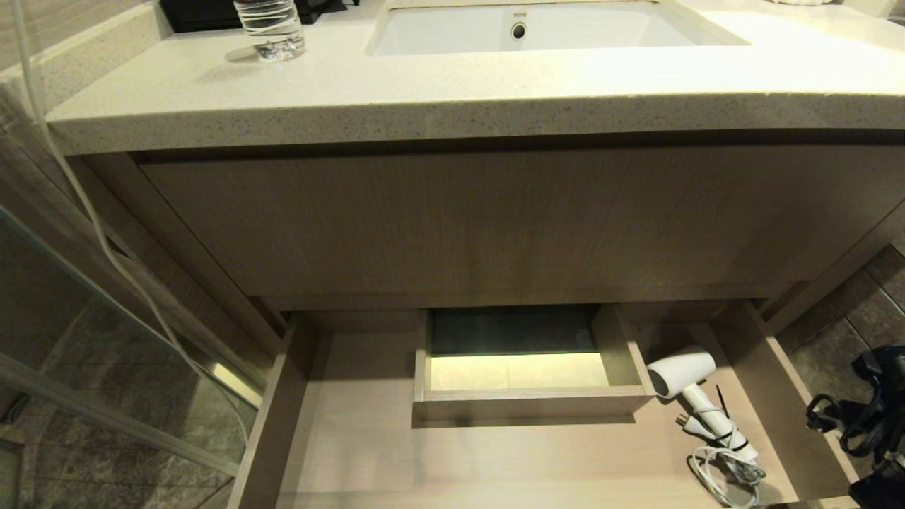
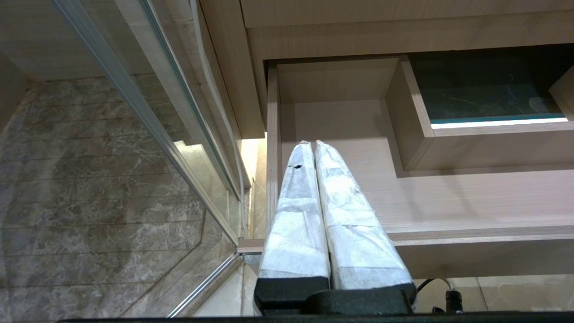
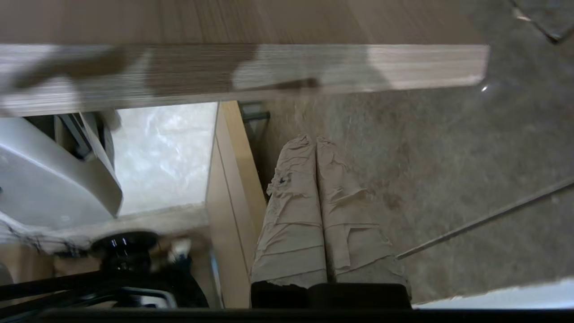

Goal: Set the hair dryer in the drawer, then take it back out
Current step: Close the drawer

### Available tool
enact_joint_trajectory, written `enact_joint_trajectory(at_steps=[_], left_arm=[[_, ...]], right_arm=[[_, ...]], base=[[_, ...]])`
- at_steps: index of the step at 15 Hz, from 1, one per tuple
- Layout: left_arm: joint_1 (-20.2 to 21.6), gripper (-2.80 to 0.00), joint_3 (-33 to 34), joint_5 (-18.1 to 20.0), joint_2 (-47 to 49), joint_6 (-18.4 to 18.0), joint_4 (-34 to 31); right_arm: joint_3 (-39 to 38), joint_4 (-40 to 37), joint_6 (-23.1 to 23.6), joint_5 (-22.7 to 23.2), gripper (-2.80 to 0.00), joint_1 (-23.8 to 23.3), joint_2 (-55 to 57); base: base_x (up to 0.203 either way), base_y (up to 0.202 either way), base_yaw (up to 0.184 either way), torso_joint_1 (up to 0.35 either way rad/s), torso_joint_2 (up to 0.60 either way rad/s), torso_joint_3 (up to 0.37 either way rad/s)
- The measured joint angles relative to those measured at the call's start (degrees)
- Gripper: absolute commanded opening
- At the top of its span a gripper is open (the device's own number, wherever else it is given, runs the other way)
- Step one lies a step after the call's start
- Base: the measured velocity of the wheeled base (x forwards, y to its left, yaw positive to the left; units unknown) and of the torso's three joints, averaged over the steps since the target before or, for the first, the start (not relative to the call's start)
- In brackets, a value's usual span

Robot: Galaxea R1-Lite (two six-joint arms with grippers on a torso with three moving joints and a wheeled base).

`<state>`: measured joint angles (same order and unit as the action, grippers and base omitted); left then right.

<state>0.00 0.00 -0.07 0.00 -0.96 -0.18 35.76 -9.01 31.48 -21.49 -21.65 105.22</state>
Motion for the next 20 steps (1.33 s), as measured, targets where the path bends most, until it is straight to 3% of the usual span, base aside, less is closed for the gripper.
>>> enact_joint_trajectory(at_steps=[7, 20], left_arm=[[0.0, -2.8, 0.0, 0.0, 0.0, 0.0, 0.0], [0.0, -2.8, 0.0, 0.0, 0.0, 0.0, 0.0]], right_arm=[[-1.5, -0.3, 7.0, 0.0, -2.8, -4.7, 2.3], [0.2, 4.5, 7.0, 0.1, -2.8, -5.5, 7.3]], base=[[0.0, 0.0, 0.0, 0.0, 0.0, 0.0], [0.0, 0.0, 0.0, 0.0, 0.0, 0.0]])
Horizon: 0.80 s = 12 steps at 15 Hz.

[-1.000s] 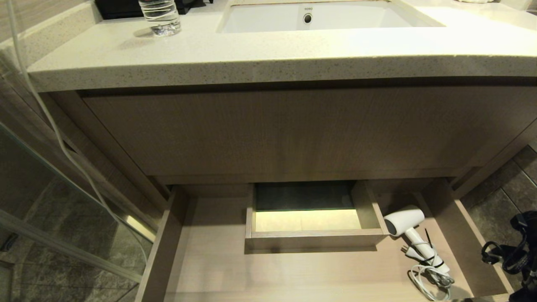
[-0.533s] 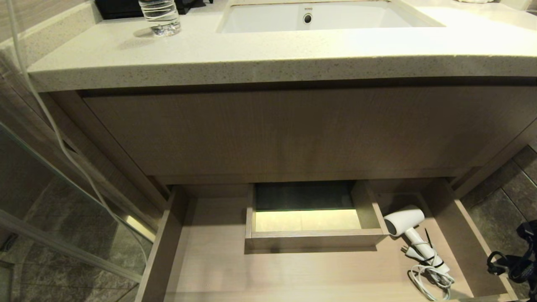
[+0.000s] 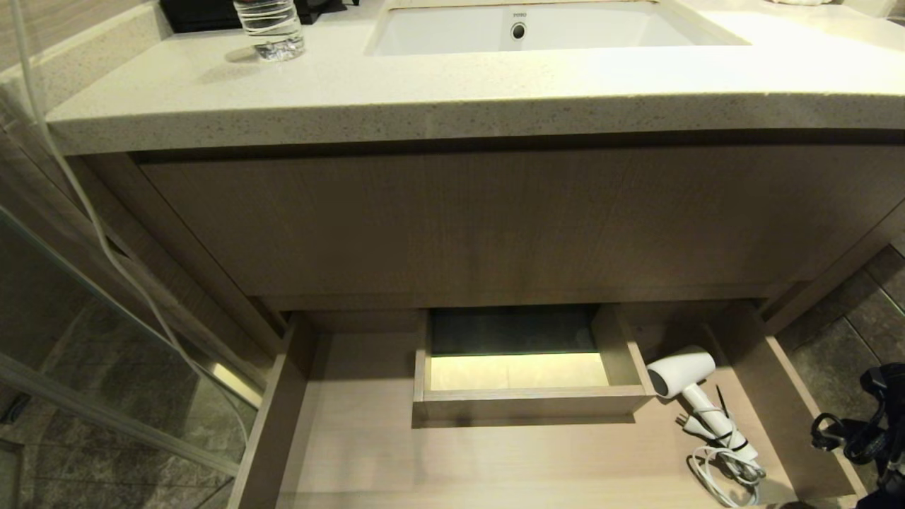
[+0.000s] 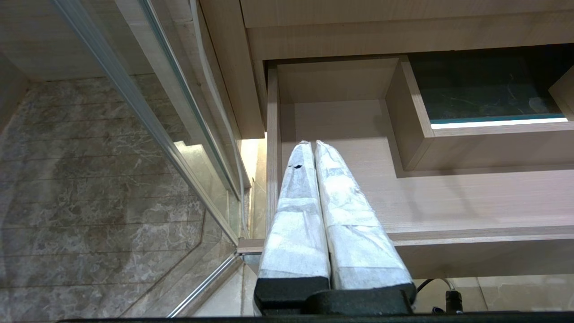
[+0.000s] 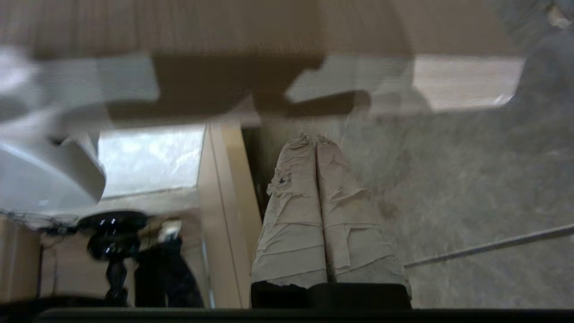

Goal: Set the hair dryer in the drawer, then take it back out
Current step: Close the drawer

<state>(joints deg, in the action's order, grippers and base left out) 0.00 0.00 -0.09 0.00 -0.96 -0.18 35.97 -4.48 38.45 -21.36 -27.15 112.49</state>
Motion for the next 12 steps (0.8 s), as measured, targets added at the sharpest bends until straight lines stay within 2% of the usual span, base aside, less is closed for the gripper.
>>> enact_joint_trajectory(at_steps=[6, 12], left_arm=[[0.0, -2.8, 0.0, 0.0, 0.0, 0.0, 0.0], [0.0, -2.8, 0.0, 0.0, 0.0, 0.0, 0.0]], right_arm=[[1.7, 1.7, -0.4, 1.3, -2.8, 0.0, 1.4], [2.0, 12.0, -2.3, 5.3, -2.8, 0.1, -0.1]], base=[[0.0, 0.0, 0.0, 0.0, 0.0, 0.0], [0.0, 0.0, 0.0, 0.0, 0.0, 0.0]])
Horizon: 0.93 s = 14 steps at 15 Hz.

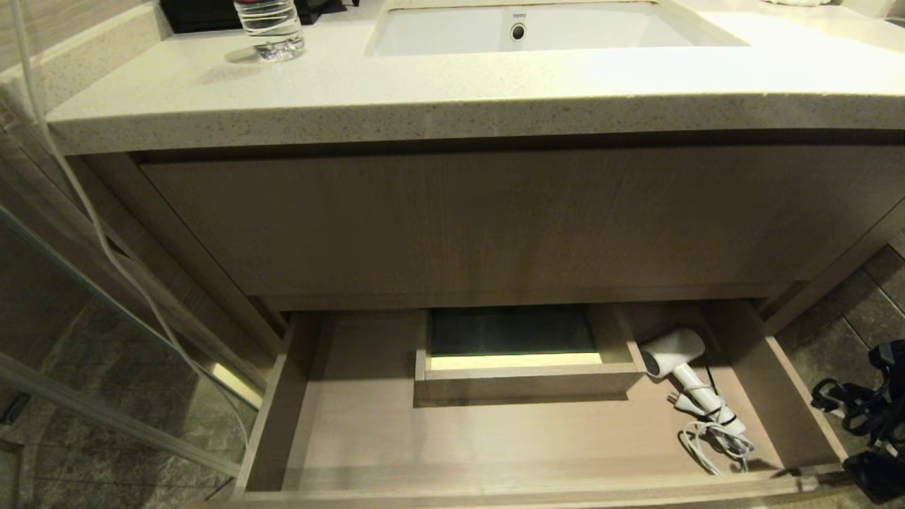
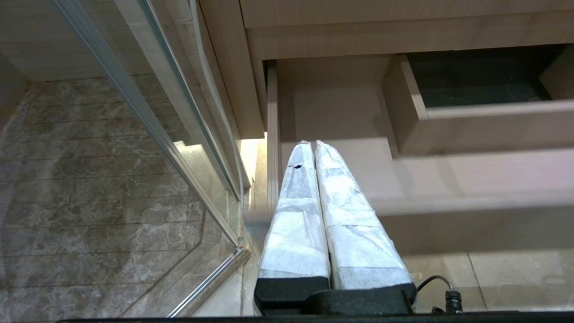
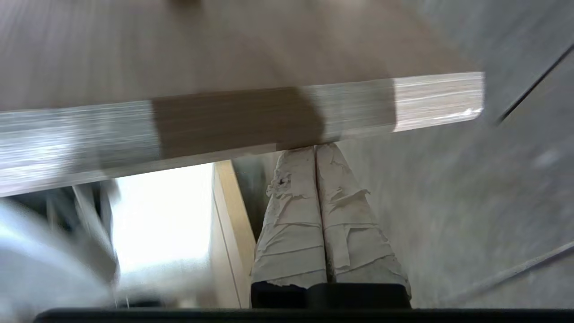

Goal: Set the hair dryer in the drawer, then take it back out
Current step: Close the drawer

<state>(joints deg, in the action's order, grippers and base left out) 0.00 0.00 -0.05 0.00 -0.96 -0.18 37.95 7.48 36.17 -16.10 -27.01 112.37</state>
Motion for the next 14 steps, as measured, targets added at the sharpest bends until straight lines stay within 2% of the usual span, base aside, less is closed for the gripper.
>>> enact_joint_trajectory(at_steps=[4, 7, 11, 14], left_arm=[[0.0, -2.8, 0.0, 0.0, 0.0, 0.0, 0.0], [0.0, -2.8, 0.0, 0.0, 0.0, 0.0, 0.0], [0.0, -2.8, 0.0, 0.0, 0.0, 0.0, 0.0], [0.0, -2.8, 0.0, 0.0, 0.0, 0.0, 0.0]], right_arm=[[0.1, 6.7, -5.2, 3.9, -2.8, 0.6, -2.7], [0.2, 14.9, -9.6, 4.1, -2.8, 2.9, -4.9], [-0.6, 20.5, -10.3, 4.3, -2.8, 3.9, -7.6], [-3.3, 18.8, -7.0, 6.6, -2.8, 3.9, -9.8]], base=[[0.0, 0.0, 0.0, 0.0, 0.0, 0.0], [0.0, 0.0, 0.0, 0.0, 0.0, 0.0], [0.0, 0.0, 0.0, 0.0, 0.0, 0.0], [0.0, 0.0, 0.0, 0.0, 0.0, 0.0]])
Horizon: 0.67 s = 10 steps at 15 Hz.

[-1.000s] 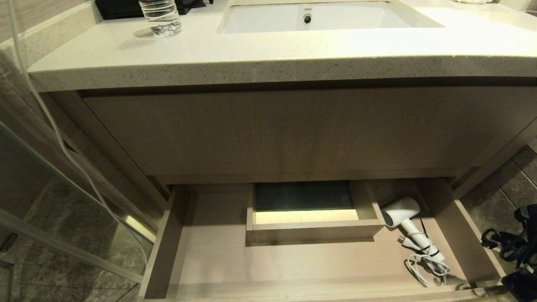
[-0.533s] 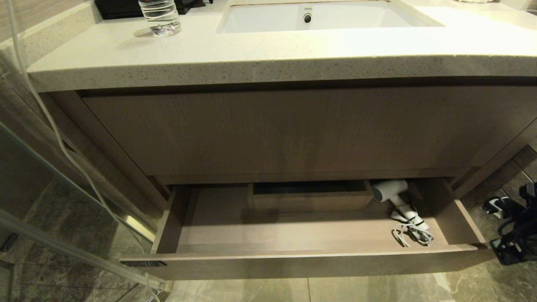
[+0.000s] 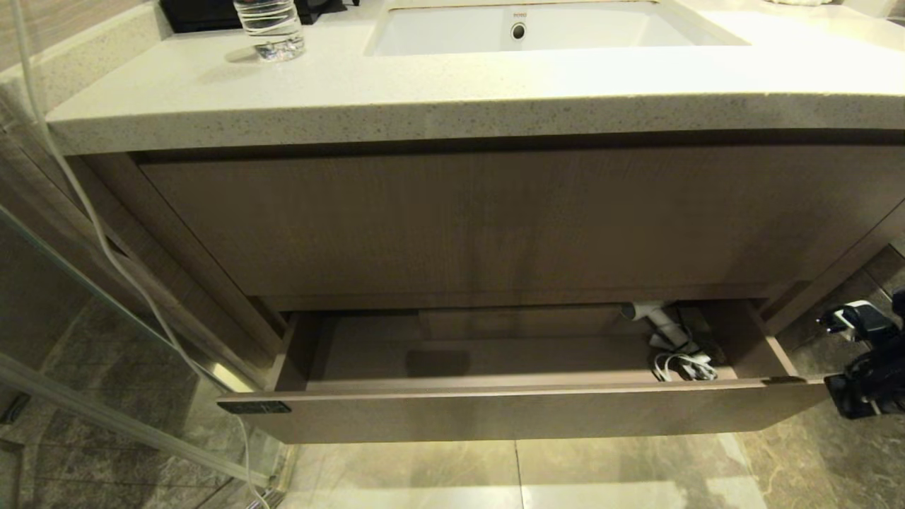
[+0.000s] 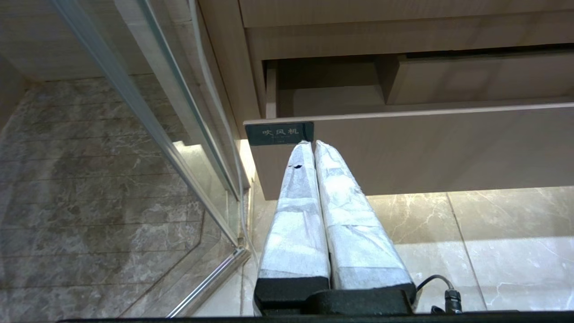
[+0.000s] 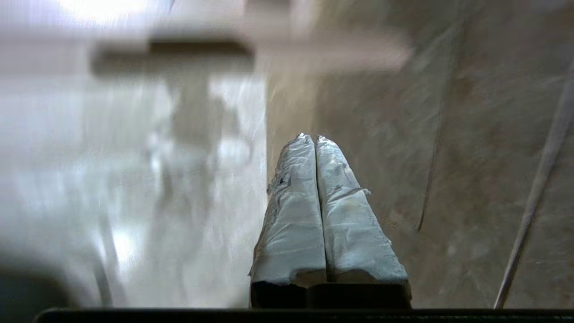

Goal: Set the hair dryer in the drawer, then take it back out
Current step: Close the drawer

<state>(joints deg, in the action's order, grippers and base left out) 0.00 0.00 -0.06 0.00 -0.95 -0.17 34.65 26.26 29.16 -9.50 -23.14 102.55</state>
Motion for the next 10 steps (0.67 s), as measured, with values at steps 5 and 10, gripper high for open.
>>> enact_joint_trajectory(at_steps=[5, 10], left_arm=[[0.0, -2.8, 0.0, 0.0, 0.0, 0.0, 0.0], [0.0, -2.8, 0.0, 0.0, 0.0, 0.0, 0.0]], right_arm=[[-2.8, -5.5, 6.5, 4.4, -2.8, -0.8, 1.6], [1.3, 4.7, 8.4, 7.6, -2.8, 0.2, 8.8]], base=[[0.0, 0.0, 0.0, 0.0, 0.0, 0.0], [0.0, 0.0, 0.0, 0.0, 0.0, 0.0]])
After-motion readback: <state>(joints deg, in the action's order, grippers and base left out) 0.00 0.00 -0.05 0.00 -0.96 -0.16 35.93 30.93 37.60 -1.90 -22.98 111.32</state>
